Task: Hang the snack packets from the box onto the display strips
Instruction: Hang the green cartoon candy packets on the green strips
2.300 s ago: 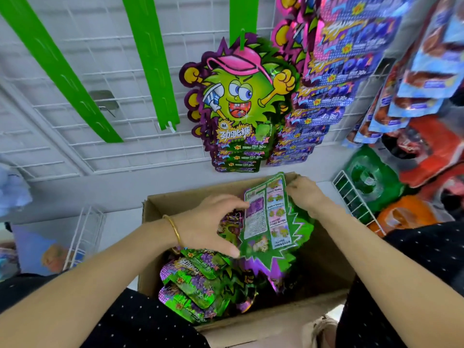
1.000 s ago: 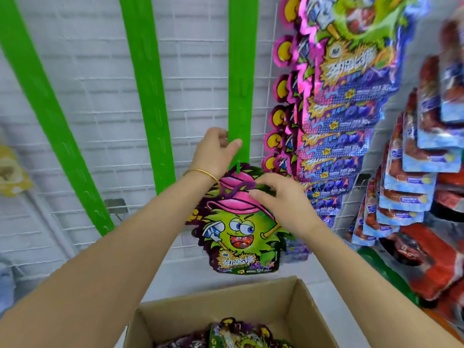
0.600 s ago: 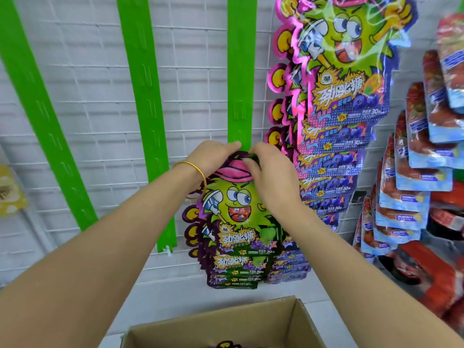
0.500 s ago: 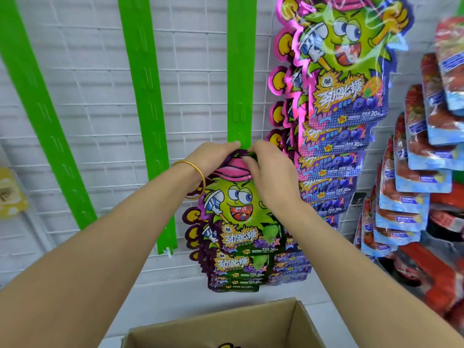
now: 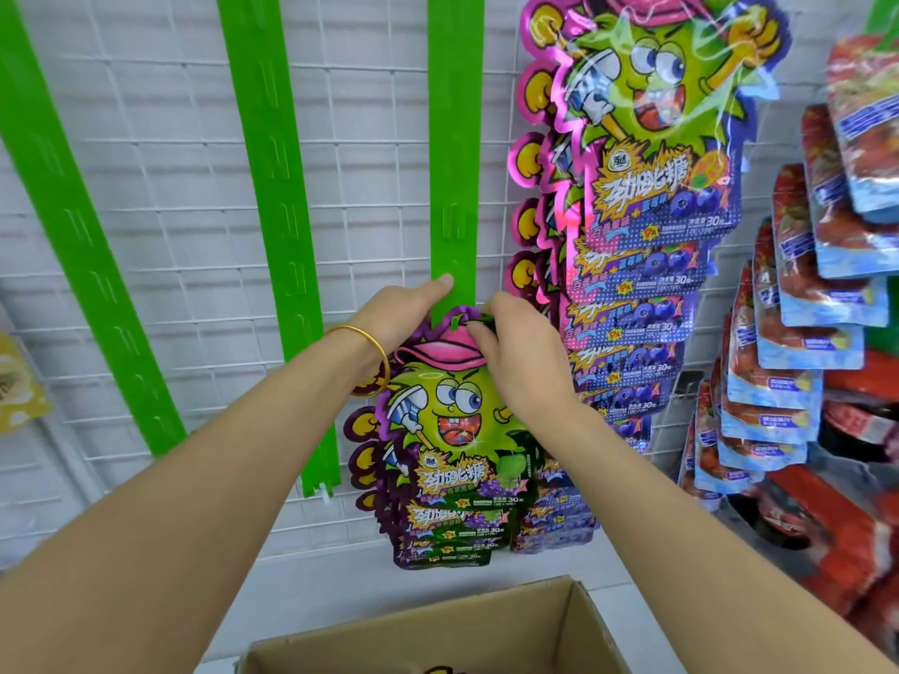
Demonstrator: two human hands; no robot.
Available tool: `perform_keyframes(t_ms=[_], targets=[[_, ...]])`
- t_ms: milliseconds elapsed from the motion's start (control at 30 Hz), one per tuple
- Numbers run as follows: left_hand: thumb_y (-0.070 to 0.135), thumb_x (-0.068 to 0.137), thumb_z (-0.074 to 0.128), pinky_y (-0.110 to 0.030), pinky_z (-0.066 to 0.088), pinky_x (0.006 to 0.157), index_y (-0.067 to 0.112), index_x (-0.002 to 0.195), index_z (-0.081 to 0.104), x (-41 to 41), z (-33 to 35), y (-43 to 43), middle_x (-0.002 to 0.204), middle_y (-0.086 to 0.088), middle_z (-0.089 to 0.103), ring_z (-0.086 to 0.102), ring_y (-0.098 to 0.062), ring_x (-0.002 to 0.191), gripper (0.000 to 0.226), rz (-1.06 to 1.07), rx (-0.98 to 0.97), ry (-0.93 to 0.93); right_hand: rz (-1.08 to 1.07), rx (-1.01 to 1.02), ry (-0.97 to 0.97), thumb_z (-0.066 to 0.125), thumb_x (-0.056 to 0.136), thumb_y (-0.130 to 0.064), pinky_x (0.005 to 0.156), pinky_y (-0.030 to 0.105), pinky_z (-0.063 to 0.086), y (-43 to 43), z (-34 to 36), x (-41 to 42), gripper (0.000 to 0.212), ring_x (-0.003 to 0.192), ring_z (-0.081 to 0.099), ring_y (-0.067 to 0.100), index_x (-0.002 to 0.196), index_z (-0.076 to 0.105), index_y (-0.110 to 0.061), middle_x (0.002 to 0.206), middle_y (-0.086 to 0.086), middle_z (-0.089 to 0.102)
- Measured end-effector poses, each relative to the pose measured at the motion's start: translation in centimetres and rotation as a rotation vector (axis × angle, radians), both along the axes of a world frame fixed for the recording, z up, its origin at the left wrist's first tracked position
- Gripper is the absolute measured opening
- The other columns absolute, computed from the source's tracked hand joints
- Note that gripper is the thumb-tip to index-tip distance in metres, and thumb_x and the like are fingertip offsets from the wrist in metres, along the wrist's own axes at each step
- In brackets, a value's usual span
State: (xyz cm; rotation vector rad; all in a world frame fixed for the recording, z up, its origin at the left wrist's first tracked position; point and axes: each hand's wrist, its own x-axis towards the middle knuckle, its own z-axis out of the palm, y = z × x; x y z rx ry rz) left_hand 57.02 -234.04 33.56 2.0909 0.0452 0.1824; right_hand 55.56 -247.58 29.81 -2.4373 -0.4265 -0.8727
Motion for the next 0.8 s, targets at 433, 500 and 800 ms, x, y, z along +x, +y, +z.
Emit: perform_keyframes(t_ms=[433,500,800], targets=[[0.016,0.07,0.05,-0.027,0.036,0.103,0.015,0.124,0.05,-7.0,-7.5,2.5,0.115,0.004,0.05,0.047,-0.017,0.115,0.054,-0.042,0.259,-0.511,-0.106,0.02,-0.192,0.058,0.086,-0.011,0.09,0.036,0.039,-2.0,-3.8,-2.9,0.033,0.108,0.049,0.032,0.118,0.053,-0.004,0.117,0.014,0.055],[0.018,0.073,0.05,-0.022,0.04,0.097,0.025,0.12,0.049,-9.8,-10.7,2.8,0.111,0.015,0.046,0.045,-0.01,0.111,0.047,-0.091,0.233,-0.457,-0.07,0.073,-0.225,0.056,0.084,-0.007,0.081,0.035,0.043,-2.9,-7.3,-5.3,0.028,0.101,0.053,0.028,0.112,0.056,-0.007,0.11,0.01,0.058],[0.005,0.087,0.054,-0.019,0.043,0.086,0.027,0.102,0.052,-13.7,-20.0,4.6,0.122,-0.001,0.052,0.053,-0.008,0.1,0.027,-0.172,0.164,0.105,0.176,-0.06,1.206,0.061,0.087,-0.036,0.099,0.03,0.041,-3.4,-29.1,-11.1,0.055,0.121,0.05,0.022,0.132,0.044,-0.007,0.133,0.01,0.051]])
